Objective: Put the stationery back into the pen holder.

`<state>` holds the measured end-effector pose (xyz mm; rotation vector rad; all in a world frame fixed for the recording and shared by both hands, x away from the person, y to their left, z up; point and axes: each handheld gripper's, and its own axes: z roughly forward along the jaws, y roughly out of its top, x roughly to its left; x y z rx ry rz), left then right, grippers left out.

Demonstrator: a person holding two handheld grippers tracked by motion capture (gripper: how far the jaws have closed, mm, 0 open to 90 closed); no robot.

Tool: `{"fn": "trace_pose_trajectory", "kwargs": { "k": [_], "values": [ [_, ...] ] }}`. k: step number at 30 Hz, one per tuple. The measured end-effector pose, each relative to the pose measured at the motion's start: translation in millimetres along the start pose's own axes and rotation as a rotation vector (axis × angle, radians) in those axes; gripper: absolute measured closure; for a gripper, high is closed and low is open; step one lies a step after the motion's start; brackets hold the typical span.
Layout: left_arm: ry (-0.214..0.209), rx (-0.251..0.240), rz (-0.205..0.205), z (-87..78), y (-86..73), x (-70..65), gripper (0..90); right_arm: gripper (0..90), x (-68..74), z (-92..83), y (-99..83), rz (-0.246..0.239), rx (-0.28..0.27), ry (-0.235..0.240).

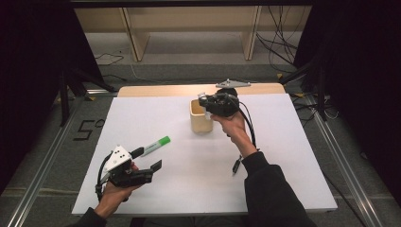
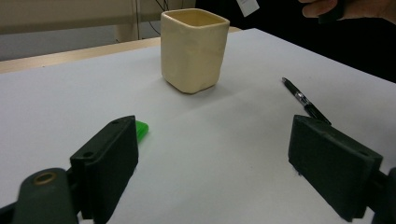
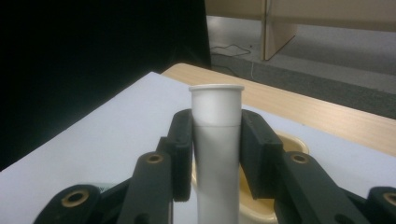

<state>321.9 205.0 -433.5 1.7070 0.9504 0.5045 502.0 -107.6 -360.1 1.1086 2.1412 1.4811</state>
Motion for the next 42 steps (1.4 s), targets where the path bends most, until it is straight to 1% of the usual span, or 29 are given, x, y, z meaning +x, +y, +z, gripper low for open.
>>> {"fn": "trace_pose_trajectory", "kwargs": {
  "k": [14, 21, 23, 31, 34, 36, 42],
  "values": [
    [-0.001, -0.001, 0.000, -0.2, 0.0, 0.0, 15.4, 67.7, -3.6, 18.7, 8.4, 0.008, 0.014, -0.034],
    [0.000, 0.000, 0.001, -0.2, 0.0, -0.1, 15.4, 67.6, -7.2, 26.1, 11.1, 0.014, 0.020, -0.061],
    [-0.001, 0.000, 0.000, -0.2, 0.1, -0.1, 15.4, 67.6, -7.6, 28.3, 11.6, 0.009, 0.022, -0.068],
    [-0.001, 0.000, 0.001, -0.3, 0.1, -0.1, 15.4, 67.6, -8.9, 38.0, 11.3, 0.013, 0.026, -0.093],
    [-0.002, -0.006, -0.005, -0.1, 0.1, -0.5, 15.4, 67.6, -10.5, 41.3, 9.8, 0.017, 0.027, -0.104],
    [-0.002, -0.001, -0.002, -0.2, 0.1, -0.3, 15.4, 67.6, -11.7, 42.4, 9.2, 0.025, 0.025, -0.109],
    [-0.004, 0.003, -0.001, 0.0, 0.0, -0.3, 15.4, 67.6, -12.6, 45.9, 8.1, 0.026, 0.026, -0.125]
  ]
}}
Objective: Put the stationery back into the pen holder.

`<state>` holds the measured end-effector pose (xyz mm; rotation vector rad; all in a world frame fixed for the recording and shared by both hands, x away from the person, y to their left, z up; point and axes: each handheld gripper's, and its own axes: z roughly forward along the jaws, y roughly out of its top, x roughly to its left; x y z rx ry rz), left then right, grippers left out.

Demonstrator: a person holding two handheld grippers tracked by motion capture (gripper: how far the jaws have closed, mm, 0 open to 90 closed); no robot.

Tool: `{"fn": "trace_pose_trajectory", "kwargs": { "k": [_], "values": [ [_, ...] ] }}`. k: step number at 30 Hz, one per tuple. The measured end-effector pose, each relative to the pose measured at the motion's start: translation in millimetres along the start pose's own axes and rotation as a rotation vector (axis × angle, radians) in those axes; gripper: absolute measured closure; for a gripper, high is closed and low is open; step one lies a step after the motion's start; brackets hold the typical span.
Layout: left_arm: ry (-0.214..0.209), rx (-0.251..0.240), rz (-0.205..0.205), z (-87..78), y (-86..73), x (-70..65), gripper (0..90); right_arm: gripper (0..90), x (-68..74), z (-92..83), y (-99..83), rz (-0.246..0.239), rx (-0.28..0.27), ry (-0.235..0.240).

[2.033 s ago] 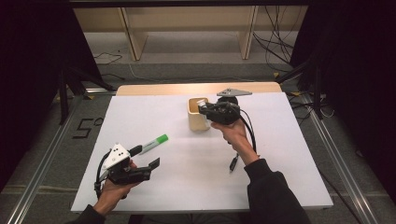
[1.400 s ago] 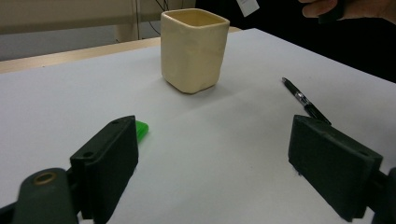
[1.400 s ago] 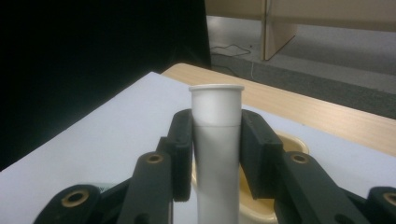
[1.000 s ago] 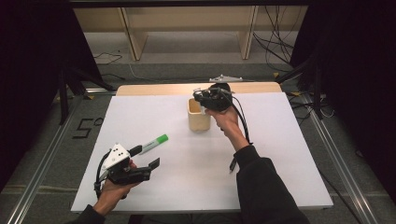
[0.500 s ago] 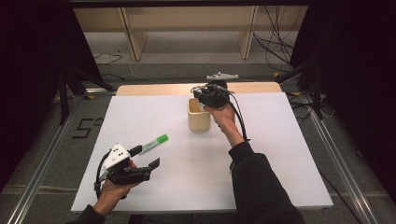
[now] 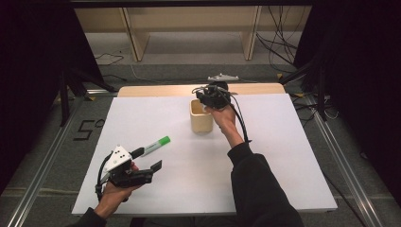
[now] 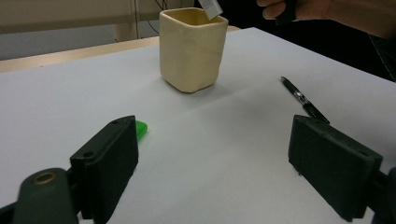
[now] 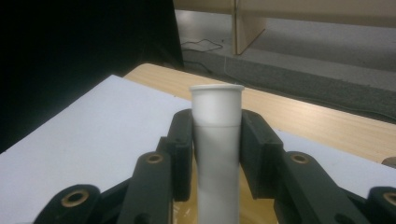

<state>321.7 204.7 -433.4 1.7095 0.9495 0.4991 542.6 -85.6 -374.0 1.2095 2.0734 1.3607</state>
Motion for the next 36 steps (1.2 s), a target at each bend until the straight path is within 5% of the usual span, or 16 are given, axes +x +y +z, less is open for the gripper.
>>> {"fn": "trace_pose_trajectory", "kwargs": {
  "k": [36],
  "values": [
    [0.000, 0.005, 0.003, -0.1, 0.0, -0.1, 15.4, 67.5, 2.5, 16.1, -10.3, -0.015, 0.046, -0.031]
  ]
}}
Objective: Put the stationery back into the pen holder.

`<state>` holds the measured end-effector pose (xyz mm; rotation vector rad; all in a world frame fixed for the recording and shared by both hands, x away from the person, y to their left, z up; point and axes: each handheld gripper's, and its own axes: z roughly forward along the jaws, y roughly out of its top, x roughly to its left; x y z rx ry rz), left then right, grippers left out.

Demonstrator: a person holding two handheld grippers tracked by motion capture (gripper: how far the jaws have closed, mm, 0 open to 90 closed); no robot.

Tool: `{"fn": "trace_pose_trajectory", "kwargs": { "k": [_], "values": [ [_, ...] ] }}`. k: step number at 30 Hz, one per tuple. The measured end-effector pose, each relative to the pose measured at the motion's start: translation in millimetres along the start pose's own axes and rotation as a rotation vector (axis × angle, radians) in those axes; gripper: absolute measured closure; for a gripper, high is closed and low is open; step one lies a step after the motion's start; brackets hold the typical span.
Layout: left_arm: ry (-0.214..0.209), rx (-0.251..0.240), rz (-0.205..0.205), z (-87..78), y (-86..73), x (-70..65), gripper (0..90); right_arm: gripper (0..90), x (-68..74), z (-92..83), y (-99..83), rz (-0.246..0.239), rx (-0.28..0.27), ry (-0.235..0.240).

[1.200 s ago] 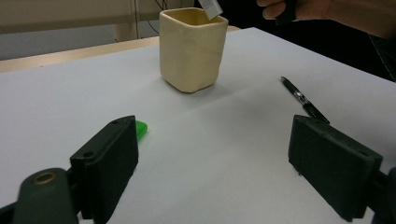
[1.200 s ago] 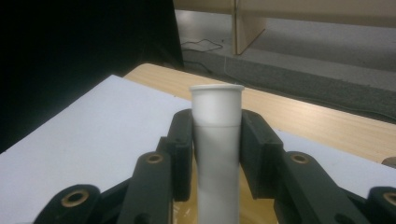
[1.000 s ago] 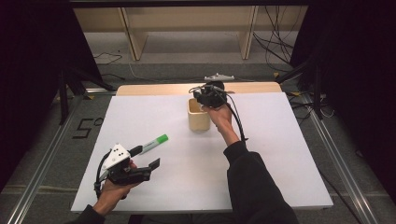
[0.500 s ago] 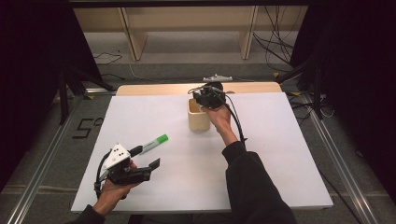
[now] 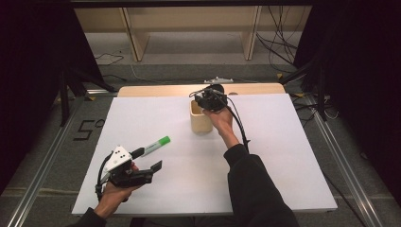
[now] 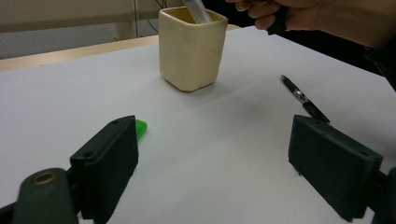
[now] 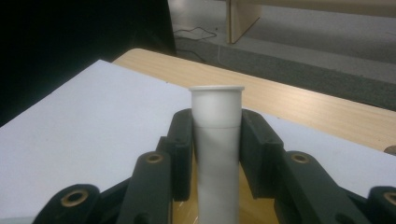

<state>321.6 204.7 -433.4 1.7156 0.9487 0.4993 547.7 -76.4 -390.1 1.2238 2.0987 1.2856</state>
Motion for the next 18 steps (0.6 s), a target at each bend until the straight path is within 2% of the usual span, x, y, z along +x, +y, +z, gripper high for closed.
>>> {"fn": "trace_pose_trajectory", "kwargs": {
  "k": [6, 8, 11, 18],
  "values": [
    [0.000, 0.000, 0.000, -0.1, 0.0, 0.0, 15.4, 66.3, 0.2, 2.2, -2.1, 0.003, 0.016, -0.010],
    [0.001, 0.000, 0.000, -0.1, 0.0, -0.1, 15.4, 57.1, -0.4, 2.5, -2.2, 0.005, 0.020, -0.004],
    [0.001, -0.001, -0.001, 0.1, -0.1, 0.0, 15.4, 50.8, -2.0, -0.1, -0.5, 0.018, 0.016, -0.001],
    [0.002, -0.001, -0.001, 0.2, -0.1, -0.1, 15.4, 45.0, -5.0, -10.6, 3.3, 0.040, -0.011, 0.022]
  ]
}}
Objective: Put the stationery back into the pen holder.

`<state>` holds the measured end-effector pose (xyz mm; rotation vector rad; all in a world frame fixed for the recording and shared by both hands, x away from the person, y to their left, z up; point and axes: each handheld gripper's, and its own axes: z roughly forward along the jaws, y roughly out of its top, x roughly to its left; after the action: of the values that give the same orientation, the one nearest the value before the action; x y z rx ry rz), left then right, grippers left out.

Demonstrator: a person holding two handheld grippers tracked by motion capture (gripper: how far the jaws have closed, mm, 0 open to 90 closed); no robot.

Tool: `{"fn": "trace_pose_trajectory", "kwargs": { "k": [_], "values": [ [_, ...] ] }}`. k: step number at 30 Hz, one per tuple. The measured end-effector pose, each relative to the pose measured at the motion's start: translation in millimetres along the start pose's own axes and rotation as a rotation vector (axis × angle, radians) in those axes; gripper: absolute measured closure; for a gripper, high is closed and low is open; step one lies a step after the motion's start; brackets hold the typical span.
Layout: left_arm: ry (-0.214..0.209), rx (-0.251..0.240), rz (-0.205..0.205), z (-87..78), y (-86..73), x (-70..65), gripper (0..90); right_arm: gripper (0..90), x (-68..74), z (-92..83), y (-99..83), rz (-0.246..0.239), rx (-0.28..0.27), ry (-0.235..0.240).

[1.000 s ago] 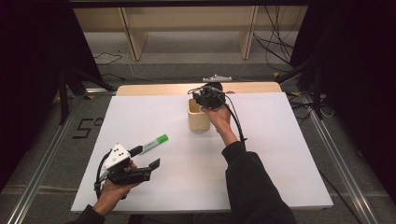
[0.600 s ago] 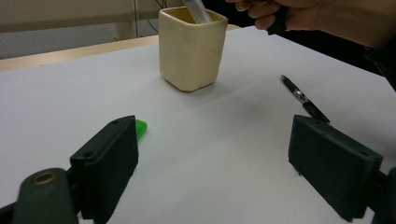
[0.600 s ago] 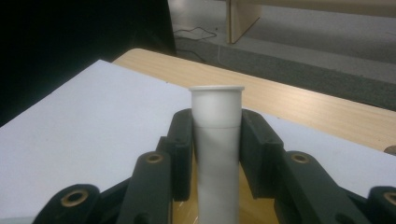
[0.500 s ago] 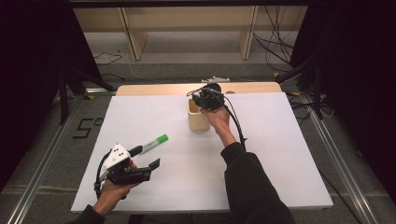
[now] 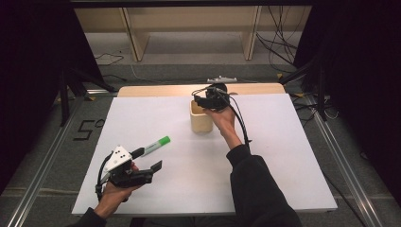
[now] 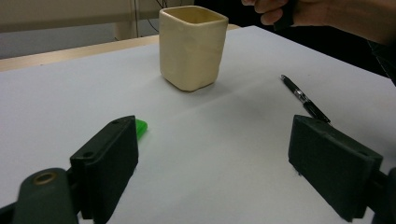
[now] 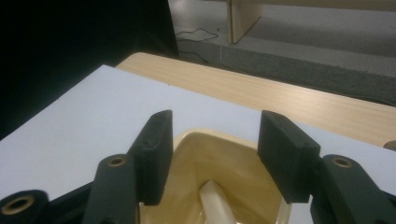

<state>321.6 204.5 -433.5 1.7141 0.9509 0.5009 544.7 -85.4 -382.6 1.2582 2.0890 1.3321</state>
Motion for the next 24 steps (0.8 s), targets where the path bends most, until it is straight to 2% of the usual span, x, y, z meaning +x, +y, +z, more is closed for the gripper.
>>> {"fn": "trace_pose_trajectory", "kwargs": {
  "k": [11, 18, 21, 24],
  "values": [
    [0.005, 0.004, 0.000, 0.4, -0.1, 1.1, 15.4, 36.0, 2.4, -28.3, -1.8, -0.018, -0.028, 0.066],
    [0.010, 0.004, 0.002, 1.1, 0.4, 2.6, 15.4, 33.6, -3.0, -50.8, -14.7, -0.037, -0.025, 0.095],
    [0.001, 0.001, -0.014, 1.4, 2.4, 4.4, 15.3, 33.2, -6.8, -59.7, -22.8, -0.036, -0.022, 0.103],
    [-0.005, 0.021, -0.013, 4.0, 3.9, 6.8, 15.4, 32.7, -9.0, -66.7, -31.1, -0.038, -0.020, 0.108]
  ]
}}
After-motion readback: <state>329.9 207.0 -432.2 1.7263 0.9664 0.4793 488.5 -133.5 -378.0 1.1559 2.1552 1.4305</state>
